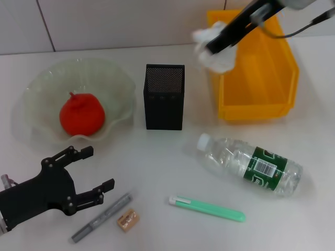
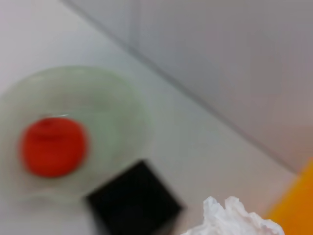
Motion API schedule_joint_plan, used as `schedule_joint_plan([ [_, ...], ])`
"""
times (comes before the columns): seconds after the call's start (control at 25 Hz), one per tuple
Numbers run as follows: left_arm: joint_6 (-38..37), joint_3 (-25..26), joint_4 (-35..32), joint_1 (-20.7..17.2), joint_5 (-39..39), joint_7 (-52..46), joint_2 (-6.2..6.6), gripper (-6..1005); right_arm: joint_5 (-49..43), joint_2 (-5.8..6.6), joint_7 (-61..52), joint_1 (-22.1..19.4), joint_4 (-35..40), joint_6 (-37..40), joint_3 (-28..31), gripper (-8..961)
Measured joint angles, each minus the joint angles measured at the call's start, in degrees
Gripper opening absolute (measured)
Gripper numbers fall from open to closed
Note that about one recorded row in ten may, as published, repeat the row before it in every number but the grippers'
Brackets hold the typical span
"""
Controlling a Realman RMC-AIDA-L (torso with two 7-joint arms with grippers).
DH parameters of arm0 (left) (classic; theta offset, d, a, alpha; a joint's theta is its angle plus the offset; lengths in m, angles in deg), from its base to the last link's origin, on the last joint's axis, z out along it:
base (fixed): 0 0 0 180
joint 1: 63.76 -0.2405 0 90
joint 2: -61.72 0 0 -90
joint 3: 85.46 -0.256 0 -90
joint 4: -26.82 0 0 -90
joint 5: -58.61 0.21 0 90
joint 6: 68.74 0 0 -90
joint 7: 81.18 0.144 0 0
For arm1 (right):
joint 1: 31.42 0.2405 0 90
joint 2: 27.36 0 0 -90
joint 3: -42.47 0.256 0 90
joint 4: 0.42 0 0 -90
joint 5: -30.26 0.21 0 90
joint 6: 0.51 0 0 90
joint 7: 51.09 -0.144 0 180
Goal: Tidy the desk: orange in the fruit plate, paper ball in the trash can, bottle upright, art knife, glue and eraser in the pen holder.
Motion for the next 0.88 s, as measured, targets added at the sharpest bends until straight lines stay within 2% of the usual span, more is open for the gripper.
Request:
schedule_joint_plan([
  [0.12, 0.0, 0.0, 0.0, 0.0, 0.0, 0.0, 0.00, 859, -3.9, 0.52, 0.3, -2.8, 3.5, -2.7, 2.0, 451],
  [0.36, 0.1, 0.0, 0.0, 0.0, 0.0, 0.1, 0.01, 858, -10.2, 0.17, 0.2, -5.7, 5.6, -8.0, 2.3, 450],
  [0.6, 0.0, 0.0, 0.2, 0.1, 0.1, 0.7, 0.01, 857, -10.9, -0.76, 0.3, -7.8, 2.1, -14.3, 1.5, 449],
  [0.88, 0.0, 0.0, 0.3, 0.0, 0.1, 0.7, 0.01, 856, -10.4, -0.86, 0.3, -7.6, -1.5, -17.7, 0.0, 450],
])
